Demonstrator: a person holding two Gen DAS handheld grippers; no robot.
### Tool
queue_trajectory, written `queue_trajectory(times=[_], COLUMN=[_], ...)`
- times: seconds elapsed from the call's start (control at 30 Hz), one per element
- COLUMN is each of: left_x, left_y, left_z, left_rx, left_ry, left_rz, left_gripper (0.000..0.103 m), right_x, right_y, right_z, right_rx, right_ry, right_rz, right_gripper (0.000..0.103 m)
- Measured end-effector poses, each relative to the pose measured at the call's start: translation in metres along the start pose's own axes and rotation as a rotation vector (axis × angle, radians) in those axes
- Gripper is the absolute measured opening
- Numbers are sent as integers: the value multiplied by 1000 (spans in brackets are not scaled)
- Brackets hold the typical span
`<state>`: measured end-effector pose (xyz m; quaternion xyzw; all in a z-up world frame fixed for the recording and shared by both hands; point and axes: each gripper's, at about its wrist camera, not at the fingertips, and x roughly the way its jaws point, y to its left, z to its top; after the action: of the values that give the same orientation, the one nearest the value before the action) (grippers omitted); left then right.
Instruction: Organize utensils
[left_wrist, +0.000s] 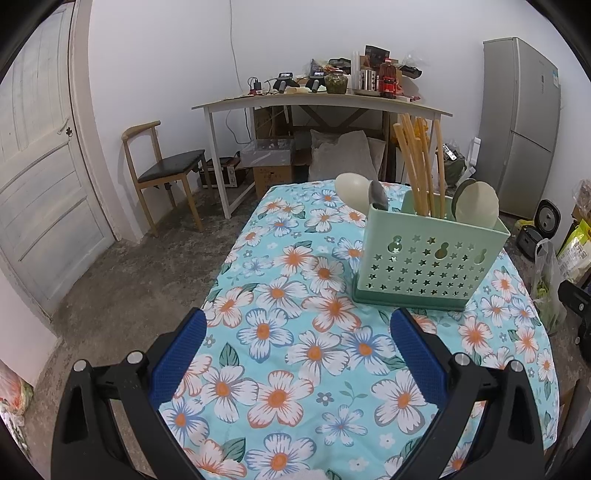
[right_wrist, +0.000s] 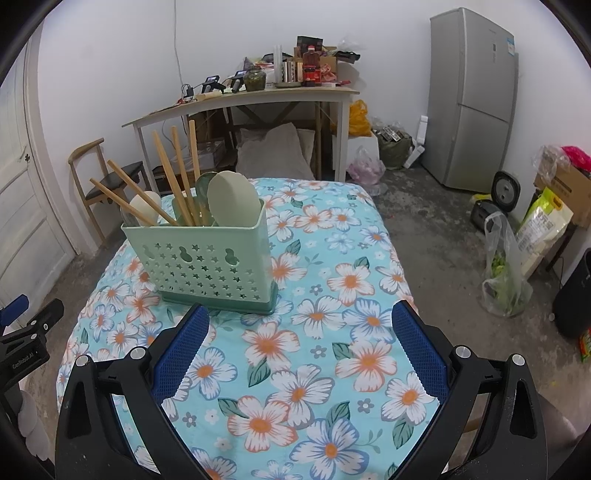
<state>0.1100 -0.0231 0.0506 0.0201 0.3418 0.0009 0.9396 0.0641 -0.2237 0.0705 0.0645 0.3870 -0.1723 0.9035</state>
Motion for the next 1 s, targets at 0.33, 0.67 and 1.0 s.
queue_trajectory(times=[0.33, 0.67, 1.0], left_x=[-1, -2, -2], left_y=[1, 0, -1], left_z=[1, 3, 1], left_rx=[0, -1, 1], left_ry=[-5, -8, -7], left_rz=[2, 3, -1], left_gripper=[98, 98, 98], right_x=[0, 0, -1], right_y=[0, 1, 0], right_z=[0, -1, -1], right_rx=[0, 0, 1], right_ry=[1, 0, 0], right_rz=[1, 0, 0], right_gripper=[95, 95, 95])
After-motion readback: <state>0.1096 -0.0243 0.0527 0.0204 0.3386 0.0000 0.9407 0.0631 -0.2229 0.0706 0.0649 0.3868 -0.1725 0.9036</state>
